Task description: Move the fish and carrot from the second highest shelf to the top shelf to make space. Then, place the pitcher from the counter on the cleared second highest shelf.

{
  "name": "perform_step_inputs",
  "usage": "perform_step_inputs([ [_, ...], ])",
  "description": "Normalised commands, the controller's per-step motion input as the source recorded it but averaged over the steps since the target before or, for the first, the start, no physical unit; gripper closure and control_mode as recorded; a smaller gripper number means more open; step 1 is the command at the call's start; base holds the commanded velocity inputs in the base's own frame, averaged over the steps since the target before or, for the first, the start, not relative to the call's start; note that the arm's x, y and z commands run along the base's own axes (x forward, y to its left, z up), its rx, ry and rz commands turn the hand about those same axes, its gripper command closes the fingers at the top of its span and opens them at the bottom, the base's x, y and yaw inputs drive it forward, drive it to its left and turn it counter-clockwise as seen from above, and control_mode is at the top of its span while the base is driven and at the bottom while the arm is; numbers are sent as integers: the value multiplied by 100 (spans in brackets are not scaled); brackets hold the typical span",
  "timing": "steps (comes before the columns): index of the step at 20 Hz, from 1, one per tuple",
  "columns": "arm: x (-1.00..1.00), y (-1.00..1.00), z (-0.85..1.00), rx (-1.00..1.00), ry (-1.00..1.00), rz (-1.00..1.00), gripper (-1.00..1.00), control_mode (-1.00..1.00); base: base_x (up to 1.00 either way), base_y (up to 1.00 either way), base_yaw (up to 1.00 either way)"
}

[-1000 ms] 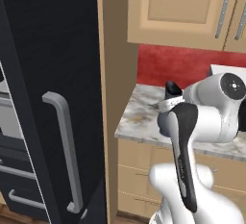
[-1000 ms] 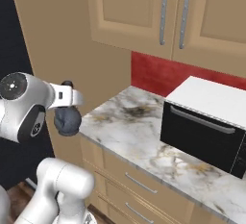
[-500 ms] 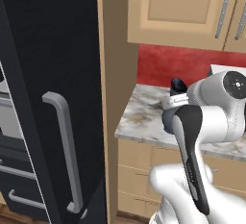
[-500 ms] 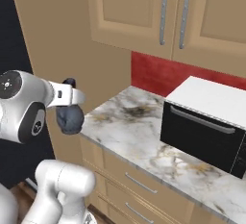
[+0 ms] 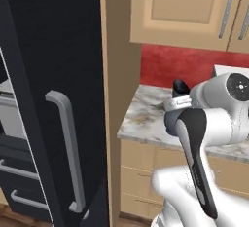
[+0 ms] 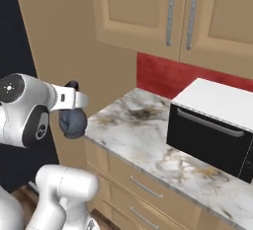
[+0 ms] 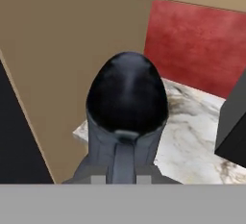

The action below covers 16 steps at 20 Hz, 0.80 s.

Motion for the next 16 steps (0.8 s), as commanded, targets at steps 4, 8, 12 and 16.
perform_step_inputs([
  [4,0,0,0,0,0,0,100,100,-77,0,40],
  [8,0,0,0,0,0,0,100,100,-81,0,62],
  [12,0,0,0,0,0,0,100,100,-76,11,68],
  [16,0,0,0,0,0,0,100,100,-49,40,65],
])
